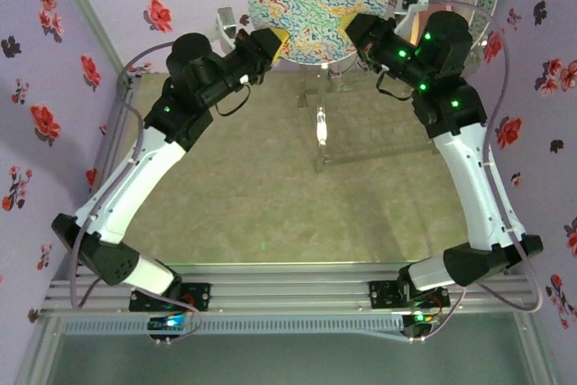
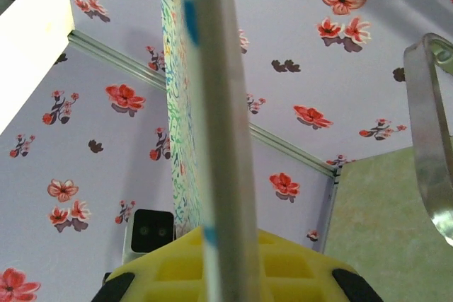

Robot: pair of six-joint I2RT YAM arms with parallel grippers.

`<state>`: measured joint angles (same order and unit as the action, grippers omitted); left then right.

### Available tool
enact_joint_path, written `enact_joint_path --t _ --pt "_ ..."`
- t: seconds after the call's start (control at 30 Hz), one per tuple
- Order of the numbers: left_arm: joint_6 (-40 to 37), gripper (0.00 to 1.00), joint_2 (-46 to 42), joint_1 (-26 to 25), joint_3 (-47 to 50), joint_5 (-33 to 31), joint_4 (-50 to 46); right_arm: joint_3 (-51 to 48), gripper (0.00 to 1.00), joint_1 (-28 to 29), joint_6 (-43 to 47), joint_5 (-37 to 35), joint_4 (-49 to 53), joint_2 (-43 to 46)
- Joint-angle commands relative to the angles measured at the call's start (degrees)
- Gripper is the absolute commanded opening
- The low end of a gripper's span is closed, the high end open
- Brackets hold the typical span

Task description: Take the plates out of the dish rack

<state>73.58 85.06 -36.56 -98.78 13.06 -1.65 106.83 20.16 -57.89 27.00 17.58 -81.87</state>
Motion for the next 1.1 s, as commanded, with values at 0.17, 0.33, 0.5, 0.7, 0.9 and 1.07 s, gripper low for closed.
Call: enact_joint_path --t 0.17,0.33,0.5,0.7,0.9,1.07 --pt "-4.2 0.0 -1.8 1.9 2.5 1.1 7.0 2.8 0.44 1.5 8.3 -0.5 2.4 0.2" --pt "-2.5 0.0 -4.3 4.8 4.2 1.4 8.9 4.7 0.56 1.5 12.0 -2.3 5.8 0.7" --pt "0.3 0.0 -6.7 9.0 6.6 2.5 10.7 4.1 0.61 1.5 14.6 -2.2 6.5 1.6" --pt "3.3 0.0 -10.2 15.1 10.6 3.4 10.9 3.6 0.61 1.9 21.6 -2.2 8.9 2.5" --pt "6.5 0.0 -13.4 22.0 18.7 4.4 11.0 0.5 0.63 7.6 36.6 -8.6 12.0 5.5" --pt "8.0 0.0 -15.6 27.1 29.0 5.1 12.1 -6.1 0.68 15.9 51.0 -18.2 13.3 9.5"
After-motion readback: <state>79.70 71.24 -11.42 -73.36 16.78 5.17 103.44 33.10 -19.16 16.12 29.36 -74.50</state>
